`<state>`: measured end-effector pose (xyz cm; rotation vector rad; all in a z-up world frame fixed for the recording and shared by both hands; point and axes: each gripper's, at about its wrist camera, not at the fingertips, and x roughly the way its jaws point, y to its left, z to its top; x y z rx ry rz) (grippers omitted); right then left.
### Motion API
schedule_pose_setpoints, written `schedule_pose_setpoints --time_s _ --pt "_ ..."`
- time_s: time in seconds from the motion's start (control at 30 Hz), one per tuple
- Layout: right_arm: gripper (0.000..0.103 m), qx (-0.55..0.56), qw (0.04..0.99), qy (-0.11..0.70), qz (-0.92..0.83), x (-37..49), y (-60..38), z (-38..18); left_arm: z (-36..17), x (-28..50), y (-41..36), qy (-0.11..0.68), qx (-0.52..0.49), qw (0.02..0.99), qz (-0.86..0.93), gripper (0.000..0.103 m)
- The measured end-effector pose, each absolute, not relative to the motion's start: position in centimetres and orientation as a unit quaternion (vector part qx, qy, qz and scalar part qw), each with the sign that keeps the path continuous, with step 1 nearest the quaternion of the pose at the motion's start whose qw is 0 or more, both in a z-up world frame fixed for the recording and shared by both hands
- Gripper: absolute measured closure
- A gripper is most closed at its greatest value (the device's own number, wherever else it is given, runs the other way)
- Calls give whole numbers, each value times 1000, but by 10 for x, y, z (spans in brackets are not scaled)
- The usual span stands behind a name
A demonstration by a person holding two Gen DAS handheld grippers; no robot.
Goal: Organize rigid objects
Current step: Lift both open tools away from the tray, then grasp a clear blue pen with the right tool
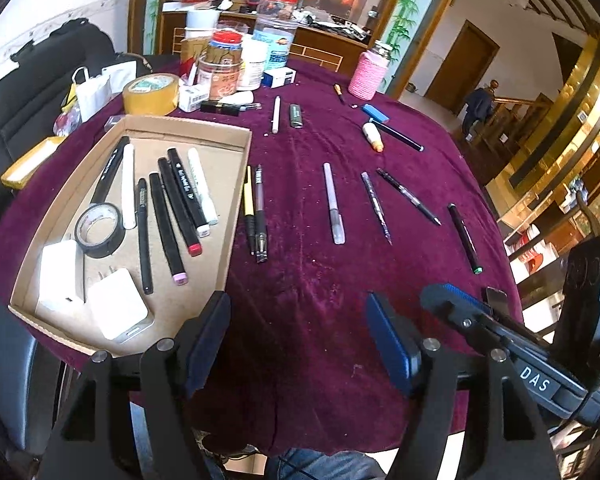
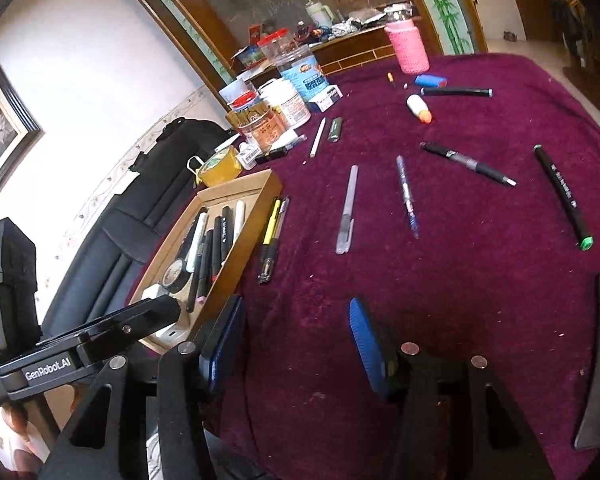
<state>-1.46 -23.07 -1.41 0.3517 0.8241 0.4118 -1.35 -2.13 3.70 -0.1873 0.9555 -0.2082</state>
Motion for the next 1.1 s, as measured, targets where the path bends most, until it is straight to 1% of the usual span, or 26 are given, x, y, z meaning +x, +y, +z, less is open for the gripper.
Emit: schedule_pose_setpoints --time_s 0.27,0.5,0.8,0.87,0.93,1.0,1.03,1.1 --pt "45 152 887 398 178 6 -239 -12 32 -2 -31 467 -81 875 -103 33" --pt "45 124 888 417 152 54 -244 -16 21 15 -37 479 -80 868 -103 33" --pt "57 96 877 456 121 131 -247 -31 12 33 -40 489 -81 863 -99 33" --pt "63 95 874 461 121 144 -247 -36 9 36 -42 493 -79 861 -100 33" --pt "65 99 876 460 111 154 -250 -43 6 39 -44 497 -78 858 -101 33" --pt "70 107 874 461 113 159 -251 -51 4 42 -47 500 -75 857 -103 33" --pt "74 111 872 463 112 162 -252 -56 2 44 -49 501 -74 856 -104 33" --pt "76 113 871 465 113 165 -253 -63 0 47 -52 504 -73 854 -107 33"
